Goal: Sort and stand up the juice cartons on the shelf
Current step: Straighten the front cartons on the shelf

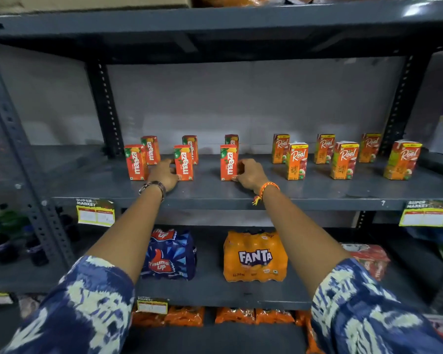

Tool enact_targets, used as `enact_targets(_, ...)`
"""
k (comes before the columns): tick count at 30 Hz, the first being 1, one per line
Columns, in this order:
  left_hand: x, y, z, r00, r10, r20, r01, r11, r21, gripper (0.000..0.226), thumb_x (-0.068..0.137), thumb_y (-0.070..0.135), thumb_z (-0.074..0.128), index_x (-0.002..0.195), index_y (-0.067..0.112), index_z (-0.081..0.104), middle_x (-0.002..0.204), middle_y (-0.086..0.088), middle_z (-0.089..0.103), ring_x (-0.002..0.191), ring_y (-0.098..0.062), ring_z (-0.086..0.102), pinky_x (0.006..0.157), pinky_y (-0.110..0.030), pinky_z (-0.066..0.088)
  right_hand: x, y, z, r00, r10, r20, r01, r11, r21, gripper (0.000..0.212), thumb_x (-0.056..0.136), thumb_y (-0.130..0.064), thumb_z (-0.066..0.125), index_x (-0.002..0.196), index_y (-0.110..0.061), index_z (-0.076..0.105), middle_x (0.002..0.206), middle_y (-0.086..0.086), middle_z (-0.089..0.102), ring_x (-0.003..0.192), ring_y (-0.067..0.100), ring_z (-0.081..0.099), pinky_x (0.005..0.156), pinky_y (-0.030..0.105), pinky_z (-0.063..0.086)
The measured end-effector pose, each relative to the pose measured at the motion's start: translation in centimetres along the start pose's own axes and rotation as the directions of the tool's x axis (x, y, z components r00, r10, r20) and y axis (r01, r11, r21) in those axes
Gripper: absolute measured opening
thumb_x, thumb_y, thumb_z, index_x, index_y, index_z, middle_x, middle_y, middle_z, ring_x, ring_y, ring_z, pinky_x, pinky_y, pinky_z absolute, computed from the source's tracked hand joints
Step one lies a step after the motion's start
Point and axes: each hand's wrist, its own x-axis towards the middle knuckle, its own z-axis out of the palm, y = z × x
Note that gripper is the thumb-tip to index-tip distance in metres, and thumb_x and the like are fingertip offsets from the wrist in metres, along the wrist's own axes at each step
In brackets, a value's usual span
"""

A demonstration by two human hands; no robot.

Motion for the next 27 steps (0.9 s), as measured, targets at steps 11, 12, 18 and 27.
enact_targets(11, -0.2, -0.3, 0.3, 0.999, 0.036, -0.005, -0.036, 0.999, -0.008, 0.057, 0.088, 0.015, 0.067, 0.142, 0.015, 0.048, 0.130, -0.010, 0.065, 0.117, -0.029, 0.061, 0.094, -0.035, 0.042, -0.5, 0.1, -0.1, 0.996, 0.027, -0.085, -0.037, 0.993, -0.111, 0.047, 0.087, -0.023, 0.074, 0.127, -0.002, 0.061, 0.128, 0.017, 0.067, 0.117, 0.034, 0.063, 0.102, 0.042, 0.048)
enact_targets(12, -0.3, -0.4, 0.3, 0.999, 0.034, -0.009, -0.034, 0.999, -0.013, 0.057, 0.088, 0.016, 0.068, 0.142, 0.015, 0.049, 0.129, -0.010, 0.065, 0.117, -0.029, 0.062, 0.095, -0.036, 0.043, -0.5, 0.1, 0.0, 0.996, 0.025, -0.082, -0.035, 0.992, -0.120, 0.046, 0.087, -0.023, 0.073, 0.126, -0.002, 0.061, 0.128, 0.017, 0.067, 0.117, 0.034, 0.063, 0.102, 0.043, 0.048)
enact_targets(18, -0.4, -0.4, 0.1, 0.999, 0.031, -0.016, -0.031, 1.000, -0.003, 0.060, 0.088, 0.017, 0.069, 0.144, 0.016, 0.047, 0.130, -0.010, 0.065, 0.118, -0.028, 0.061, 0.098, -0.038, 0.044, -0.4, 0.0, -0.1, 0.998, 0.017, -0.061, -0.026, 0.988, -0.150, 0.044, 0.088, -0.025, 0.072, 0.125, -0.003, 0.062, 0.128, 0.018, 0.066, 0.118, 0.036, 0.061, 0.104, 0.045, 0.047)
enact_targets(27, -1.0, -0.2, -0.1, 0.999, 0.028, -0.017, -0.028, 1.000, 0.003, 0.061, 0.086, 0.022, 0.071, 0.143, 0.017, 0.048, 0.127, -0.009, 0.067, 0.115, -0.028, 0.063, 0.095, -0.038, 0.046, -0.4, -0.2, -0.4, 0.998, 0.062, -0.014, -0.063, 0.991, -0.115, 0.049, 0.086, -0.022, 0.075, 0.129, -0.004, 0.059, 0.130, 0.015, 0.065, 0.121, 0.032, 0.061, 0.106, 0.042, 0.046)
